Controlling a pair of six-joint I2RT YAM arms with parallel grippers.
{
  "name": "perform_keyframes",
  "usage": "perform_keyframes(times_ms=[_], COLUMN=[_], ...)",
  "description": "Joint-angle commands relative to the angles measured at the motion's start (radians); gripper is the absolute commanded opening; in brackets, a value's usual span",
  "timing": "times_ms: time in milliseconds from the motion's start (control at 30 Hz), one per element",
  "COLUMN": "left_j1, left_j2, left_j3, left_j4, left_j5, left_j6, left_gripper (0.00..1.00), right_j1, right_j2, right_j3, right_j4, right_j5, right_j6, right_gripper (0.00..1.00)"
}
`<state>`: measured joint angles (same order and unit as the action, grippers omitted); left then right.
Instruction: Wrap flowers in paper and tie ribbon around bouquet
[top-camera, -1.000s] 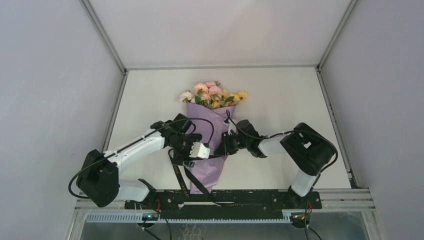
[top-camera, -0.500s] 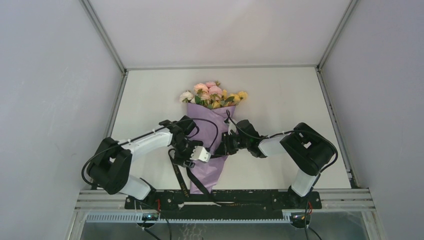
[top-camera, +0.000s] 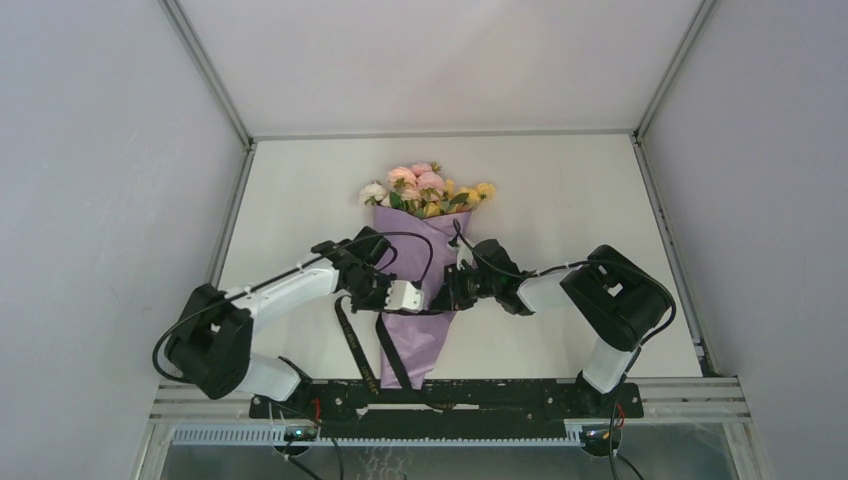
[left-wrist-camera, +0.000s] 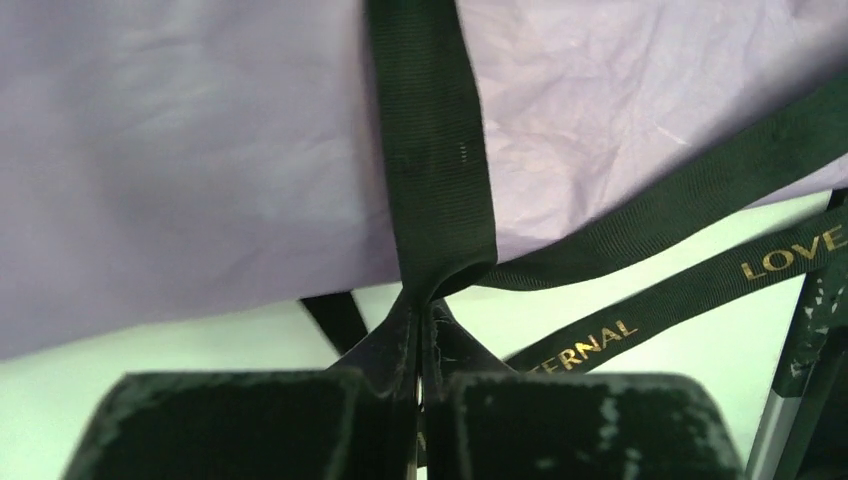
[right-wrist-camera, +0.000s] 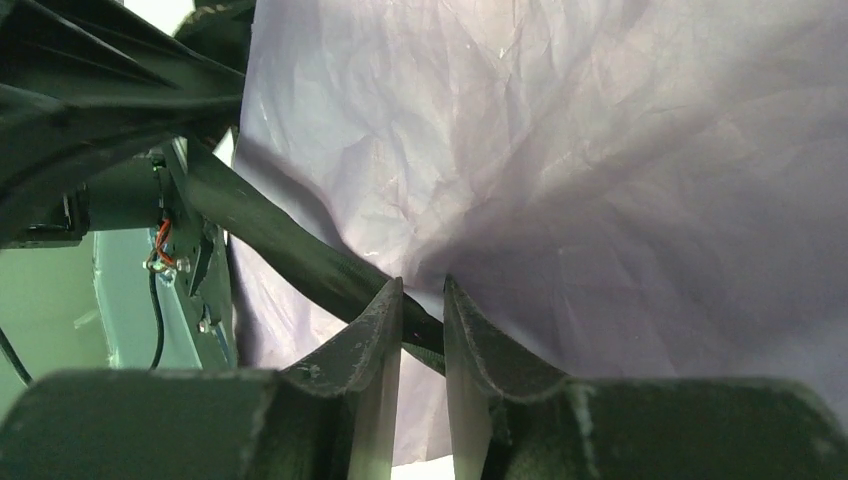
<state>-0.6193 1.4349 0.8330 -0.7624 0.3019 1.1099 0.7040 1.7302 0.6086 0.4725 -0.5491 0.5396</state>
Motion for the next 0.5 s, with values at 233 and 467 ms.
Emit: perform_keyframes(times_ms=[233,467], left_j1=[0.000,-0.009], left_j2=[-0.137,-0.127], left_j3=[0.093,-0.009], left_j4=[0.289,0.675], left_j5=[-0.110,-0.298], left_j6=[-0.337,-0.374], left_gripper=[0.00,0.00], right_j1=[-0.018,-0.043], right_j2=[-0.048,-0.149], right_j3=[-0.003,-0.003], right_j4=[0.019,-0.021], right_j5=[-0.052,-0.128], right_j6=[-0.005,-0.031], right_gripper=[0.29,0.31])
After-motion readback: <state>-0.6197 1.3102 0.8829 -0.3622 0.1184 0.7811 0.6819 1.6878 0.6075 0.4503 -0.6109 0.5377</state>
